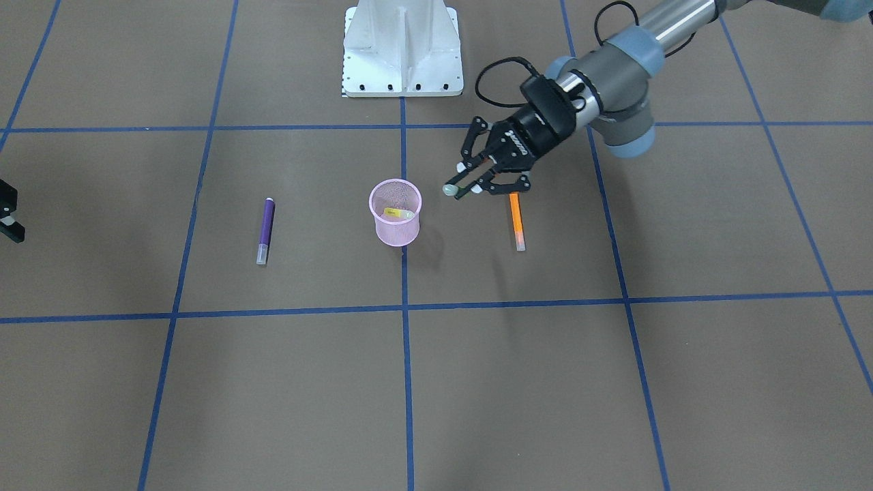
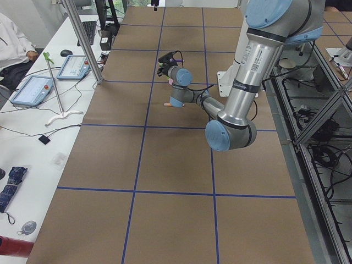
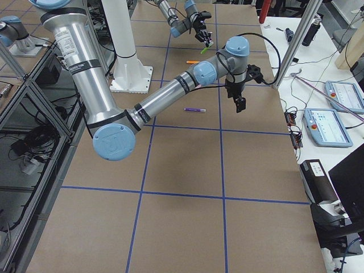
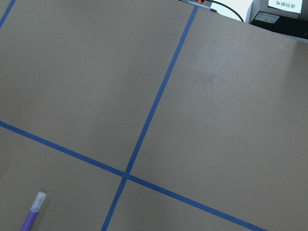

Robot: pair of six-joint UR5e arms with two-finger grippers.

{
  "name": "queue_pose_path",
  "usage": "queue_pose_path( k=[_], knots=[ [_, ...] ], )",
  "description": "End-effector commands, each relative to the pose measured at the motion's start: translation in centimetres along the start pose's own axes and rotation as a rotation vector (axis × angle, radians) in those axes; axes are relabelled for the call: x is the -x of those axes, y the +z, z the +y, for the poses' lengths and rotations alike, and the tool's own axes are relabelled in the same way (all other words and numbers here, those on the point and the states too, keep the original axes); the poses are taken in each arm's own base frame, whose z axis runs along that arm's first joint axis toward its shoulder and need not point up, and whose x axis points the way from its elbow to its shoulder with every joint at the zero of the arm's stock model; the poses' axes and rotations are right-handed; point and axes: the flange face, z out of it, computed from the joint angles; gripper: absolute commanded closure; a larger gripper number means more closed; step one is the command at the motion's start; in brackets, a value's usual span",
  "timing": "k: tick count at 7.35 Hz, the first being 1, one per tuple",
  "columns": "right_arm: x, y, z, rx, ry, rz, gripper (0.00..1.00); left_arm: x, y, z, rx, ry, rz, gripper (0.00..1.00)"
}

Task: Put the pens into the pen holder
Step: 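Carry the green highlighter into the pink cup and release it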

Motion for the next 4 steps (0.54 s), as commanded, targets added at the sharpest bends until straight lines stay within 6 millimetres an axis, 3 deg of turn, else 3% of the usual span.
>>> queue_pose_path(
  k=[1, 3, 4],
  knots=[
    [0.0, 0.0, 0.0, 0.000, 0.002, 0.001, 0.00, -5.7, 3.1, 3.4, -0.029, -0.045, -0.020, 1.00],
    [0.0, 0.0, 0.0, 0.000, 0.002, 0.001, 0.00, -6.5, 6.6, 3.2, -0.035, -0.041, -0.031, 1.00],
    [-0.1, 0.0, 0.0, 0.001, 0.003, 0.001, 0.00, -7.0, 7.2, 2.6, -0.043, -0.043, -0.025, 1.00]
  ],
)
